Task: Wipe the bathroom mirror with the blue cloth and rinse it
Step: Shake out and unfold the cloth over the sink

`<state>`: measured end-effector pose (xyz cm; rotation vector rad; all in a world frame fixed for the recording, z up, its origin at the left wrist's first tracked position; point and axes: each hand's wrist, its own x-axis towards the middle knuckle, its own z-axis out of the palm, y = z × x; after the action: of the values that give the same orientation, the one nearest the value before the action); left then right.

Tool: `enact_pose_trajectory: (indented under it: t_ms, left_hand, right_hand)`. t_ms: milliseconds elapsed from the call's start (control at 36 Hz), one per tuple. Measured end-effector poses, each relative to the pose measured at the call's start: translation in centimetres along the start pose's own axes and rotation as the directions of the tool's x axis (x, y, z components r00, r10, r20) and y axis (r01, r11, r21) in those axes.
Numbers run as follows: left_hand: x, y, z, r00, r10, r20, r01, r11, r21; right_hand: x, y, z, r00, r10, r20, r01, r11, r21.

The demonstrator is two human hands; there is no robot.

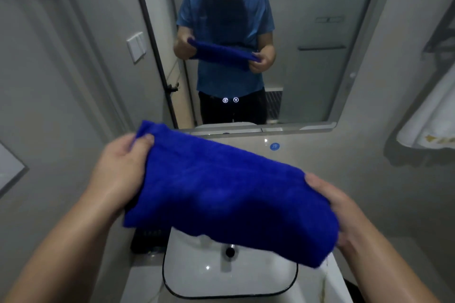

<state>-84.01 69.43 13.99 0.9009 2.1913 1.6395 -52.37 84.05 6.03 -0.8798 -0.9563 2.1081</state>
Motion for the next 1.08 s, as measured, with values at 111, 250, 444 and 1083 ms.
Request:
enact_pose_trajectory:
  t_ms: [111, 250, 444, 1083]
  left_hand:
    - [0.2, -5.3, 2.2, 0.926, -0.338, 0.165, 0.348, 0.937, -0.030]
    - [-2.6, -7.3, 4.7, 0.831, -0.485, 0.273, 0.500, 0.866, 0.019]
    - [-6.9, -5.7, 8.5, 0.885, -0.200, 0.420, 0.237, 0.971, -0.038]
    - [-6.7, -3.7, 14.7, 0.689, -0.401, 0.604, 0.643, 0.723, -0.253]
  right_hand:
    - [1.3, -1.7, 0.6, 0.968, 0.168, -0.186, -0.165, 0.986, 0.028]
    - [1.9, -1.4, 1.9, 0.920, 0.235, -0.313, -0.278, 0.955, -0.100]
    - [1.7, 2.0, 8.4, 0.962, 0.042, -0.271, -0.123, 0.950, -0.286]
    - [-0.6, 5.1, -0.6, 0.947, 0.221, 0.233, -0.240, 0.969, 0.059]
